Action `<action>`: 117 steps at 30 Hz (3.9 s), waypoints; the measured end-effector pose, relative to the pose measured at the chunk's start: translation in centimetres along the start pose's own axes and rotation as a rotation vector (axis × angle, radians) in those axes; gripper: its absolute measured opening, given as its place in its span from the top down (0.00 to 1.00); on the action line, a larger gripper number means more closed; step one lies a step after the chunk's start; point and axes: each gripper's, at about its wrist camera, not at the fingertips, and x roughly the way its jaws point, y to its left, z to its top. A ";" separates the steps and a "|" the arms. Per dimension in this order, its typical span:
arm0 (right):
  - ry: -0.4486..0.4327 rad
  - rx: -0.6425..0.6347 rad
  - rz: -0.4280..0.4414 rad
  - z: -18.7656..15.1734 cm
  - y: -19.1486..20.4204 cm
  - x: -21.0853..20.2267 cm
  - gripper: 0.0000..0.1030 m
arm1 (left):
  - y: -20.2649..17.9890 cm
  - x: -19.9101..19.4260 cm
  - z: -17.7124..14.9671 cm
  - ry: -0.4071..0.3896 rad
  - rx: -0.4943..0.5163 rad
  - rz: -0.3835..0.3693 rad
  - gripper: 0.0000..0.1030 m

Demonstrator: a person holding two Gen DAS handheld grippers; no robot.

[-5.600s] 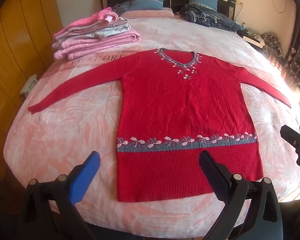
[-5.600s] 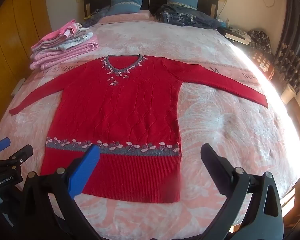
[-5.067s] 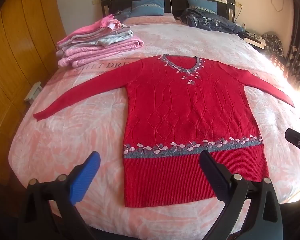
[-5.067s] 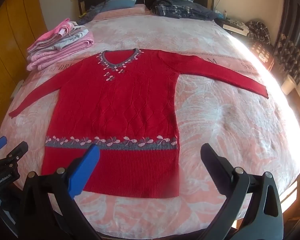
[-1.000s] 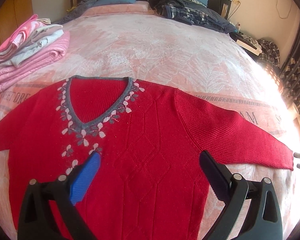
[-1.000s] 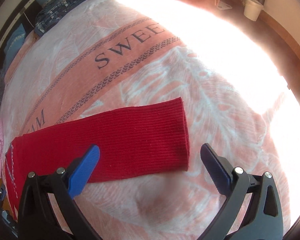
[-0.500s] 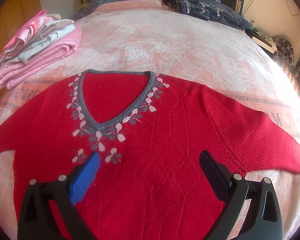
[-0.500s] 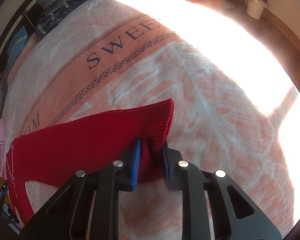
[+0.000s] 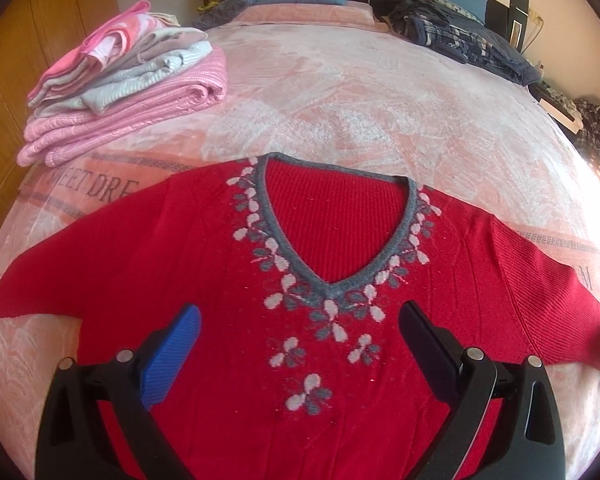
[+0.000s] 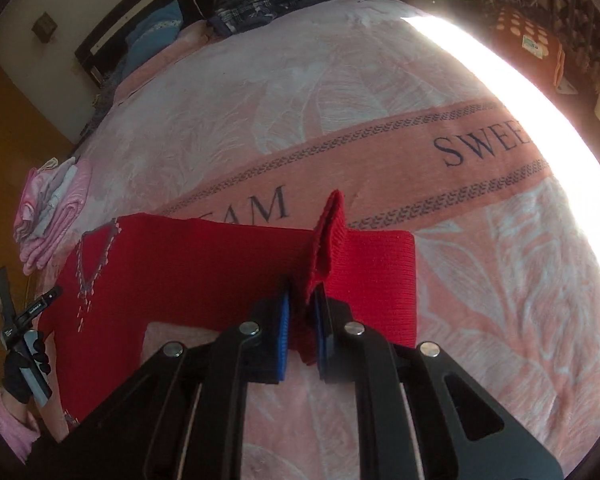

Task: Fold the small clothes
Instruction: 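Carry the gripped sleeve with the right tool across the sweater body, then lay the sleeve flat across the chest and open the right tool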

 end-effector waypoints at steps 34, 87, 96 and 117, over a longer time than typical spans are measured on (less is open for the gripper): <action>0.184 -0.227 0.418 0.2 32.5 12.8 0.59 | 9.5 4.4 -1.0 0.099 -0.008 -0.129 0.04; 0.160 0.019 0.223 -2.1 12.9 10.9 0.53 | 4.5 6.3 -0.1 0.081 0.000 -0.259 0.97; 0.153 0.043 0.231 -1.8 13.0 11.3 0.53 | 7.3 1.5 2.1 -0.044 -0.061 -0.361 0.97; 0.250 -0.056 0.075 -2.0 17.3 14.2 0.69 | 17.2 6.2 2.2 0.035 -0.144 -0.211 0.94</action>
